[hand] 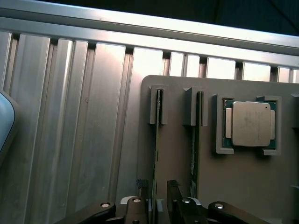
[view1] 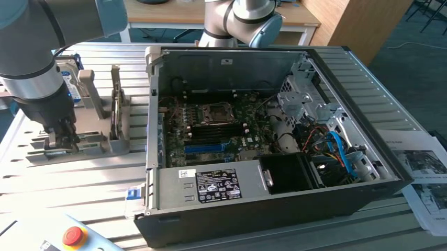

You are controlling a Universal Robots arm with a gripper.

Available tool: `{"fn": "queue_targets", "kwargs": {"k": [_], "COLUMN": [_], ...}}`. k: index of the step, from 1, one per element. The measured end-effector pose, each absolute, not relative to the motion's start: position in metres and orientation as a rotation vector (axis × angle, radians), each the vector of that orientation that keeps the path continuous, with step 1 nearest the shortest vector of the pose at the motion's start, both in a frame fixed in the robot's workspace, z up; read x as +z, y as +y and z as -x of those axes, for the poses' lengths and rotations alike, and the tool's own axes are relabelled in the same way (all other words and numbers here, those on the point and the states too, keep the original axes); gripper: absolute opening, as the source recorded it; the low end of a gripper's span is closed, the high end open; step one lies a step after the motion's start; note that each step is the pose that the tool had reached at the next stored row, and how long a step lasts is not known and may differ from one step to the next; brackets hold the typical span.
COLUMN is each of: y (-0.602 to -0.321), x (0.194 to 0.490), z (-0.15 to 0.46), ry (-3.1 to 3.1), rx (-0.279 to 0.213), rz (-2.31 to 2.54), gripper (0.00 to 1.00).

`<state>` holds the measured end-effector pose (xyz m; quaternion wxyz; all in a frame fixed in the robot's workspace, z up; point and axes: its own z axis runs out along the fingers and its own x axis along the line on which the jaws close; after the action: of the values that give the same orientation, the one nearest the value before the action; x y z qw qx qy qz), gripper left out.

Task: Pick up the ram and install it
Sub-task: 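Pick up the ram and move it above insertion slot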

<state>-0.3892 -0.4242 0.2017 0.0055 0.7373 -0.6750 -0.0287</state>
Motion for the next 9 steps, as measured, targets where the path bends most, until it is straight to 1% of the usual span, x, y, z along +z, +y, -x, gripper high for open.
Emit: {"fn": "queue_targets", "kwargs": {"k": [5,7,8,9], "y": [-0.4242,-0.4242,-0.4242,-0.4242], "x": [0.2018,0.2018,0.2018,0.2018], "z": [0.3892,0.3892,0.3892,0.3892], "ry": [-2.113,-2.113,-2.113,-2.113], "rx": [-0.090,-0.090,-0.090,-0.090], "rz": [-2.308,-2.308,-2.308,-2.308], "gripper": [0.30,0.28,0.21,0.21]}}
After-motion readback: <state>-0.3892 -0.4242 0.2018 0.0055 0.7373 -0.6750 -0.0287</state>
